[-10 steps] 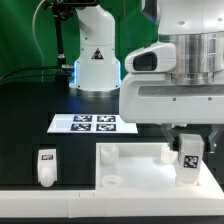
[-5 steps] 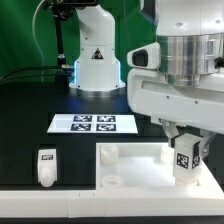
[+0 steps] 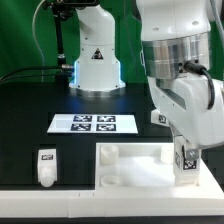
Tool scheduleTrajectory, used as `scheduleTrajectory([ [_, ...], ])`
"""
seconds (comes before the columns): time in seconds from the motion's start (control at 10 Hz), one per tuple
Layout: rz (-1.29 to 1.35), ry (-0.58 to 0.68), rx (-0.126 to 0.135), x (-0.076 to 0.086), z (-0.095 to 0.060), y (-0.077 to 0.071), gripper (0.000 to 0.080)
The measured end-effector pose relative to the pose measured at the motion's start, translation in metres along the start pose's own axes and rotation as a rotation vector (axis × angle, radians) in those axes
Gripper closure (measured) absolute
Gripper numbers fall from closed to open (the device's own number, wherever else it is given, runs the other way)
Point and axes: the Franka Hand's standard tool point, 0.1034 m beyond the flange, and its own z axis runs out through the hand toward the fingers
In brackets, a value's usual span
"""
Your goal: Assemble one leg
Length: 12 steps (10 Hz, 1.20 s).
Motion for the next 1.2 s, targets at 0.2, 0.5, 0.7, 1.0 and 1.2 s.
scheduleTrajectory([
  [0.2,-0.291,0.032,-0.027,-0.0011,0.0015,-0.0009,0.0214],
  [0.5,-0.653,0.026,-0.052,-0.0021,0.0032,-0.0011,0.0153],
  [0.7,-0.841,0.038,-0.067,-0.0004,0.0029,-0.0011,0.0151],
  [1.0,-1.201,0.069,-0.099,-0.0037,0.0007,-0.0057,0.0151],
  [1.2,-1.171,0.070,-0.098,-0.0034,0.0007,-0.0057,0.0248],
])
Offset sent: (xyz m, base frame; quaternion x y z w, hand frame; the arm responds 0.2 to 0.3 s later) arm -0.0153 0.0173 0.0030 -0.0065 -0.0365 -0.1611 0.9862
